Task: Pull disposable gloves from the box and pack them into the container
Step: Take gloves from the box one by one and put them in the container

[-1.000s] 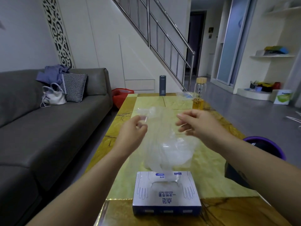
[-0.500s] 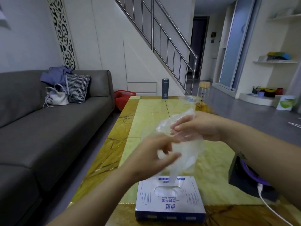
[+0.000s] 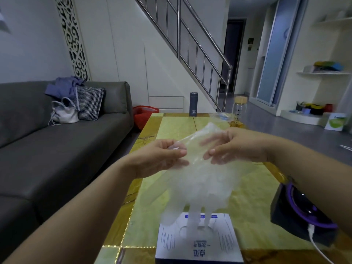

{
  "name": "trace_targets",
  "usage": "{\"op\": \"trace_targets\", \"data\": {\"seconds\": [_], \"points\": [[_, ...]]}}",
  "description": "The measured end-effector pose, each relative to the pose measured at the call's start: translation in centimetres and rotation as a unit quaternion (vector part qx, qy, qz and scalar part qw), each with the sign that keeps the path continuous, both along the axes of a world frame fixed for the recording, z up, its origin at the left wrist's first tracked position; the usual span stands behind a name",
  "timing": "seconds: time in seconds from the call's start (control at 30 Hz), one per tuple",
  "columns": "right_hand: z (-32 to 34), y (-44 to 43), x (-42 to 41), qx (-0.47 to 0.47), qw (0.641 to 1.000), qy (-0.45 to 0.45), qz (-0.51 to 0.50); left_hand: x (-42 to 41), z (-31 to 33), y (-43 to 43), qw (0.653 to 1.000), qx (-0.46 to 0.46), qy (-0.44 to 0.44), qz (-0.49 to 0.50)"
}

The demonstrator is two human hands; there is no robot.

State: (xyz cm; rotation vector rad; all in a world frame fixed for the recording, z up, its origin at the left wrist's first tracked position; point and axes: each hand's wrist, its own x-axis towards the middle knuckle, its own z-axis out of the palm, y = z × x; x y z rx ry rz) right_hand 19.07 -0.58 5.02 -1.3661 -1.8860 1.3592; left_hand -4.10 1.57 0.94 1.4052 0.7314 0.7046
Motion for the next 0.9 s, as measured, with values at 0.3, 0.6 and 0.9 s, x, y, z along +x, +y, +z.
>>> {"op": "trace_targets", "data": {"seconds": [0.3, 0.6, 0.9], "points": [[-2.7, 2.3, 0.8, 0.214, 0.972, 0.009, -0.092, 0.9, 0.2, 6.0, 0.982, 0.037, 0.156, 0.102], [-6.5, 8.2, 1.7, 0.188, 0.961, -0.129, -0.155, 3.8, -2.8, 13.0, 0.856, 0.26, 0.311, 0.321], [-10.1, 11.3, 2.9, 0.123, 0.938, -0.291, -0.139, 6.6, -5.7, 11.6, 0.768, 0.4, 0.5, -0.022]]}}
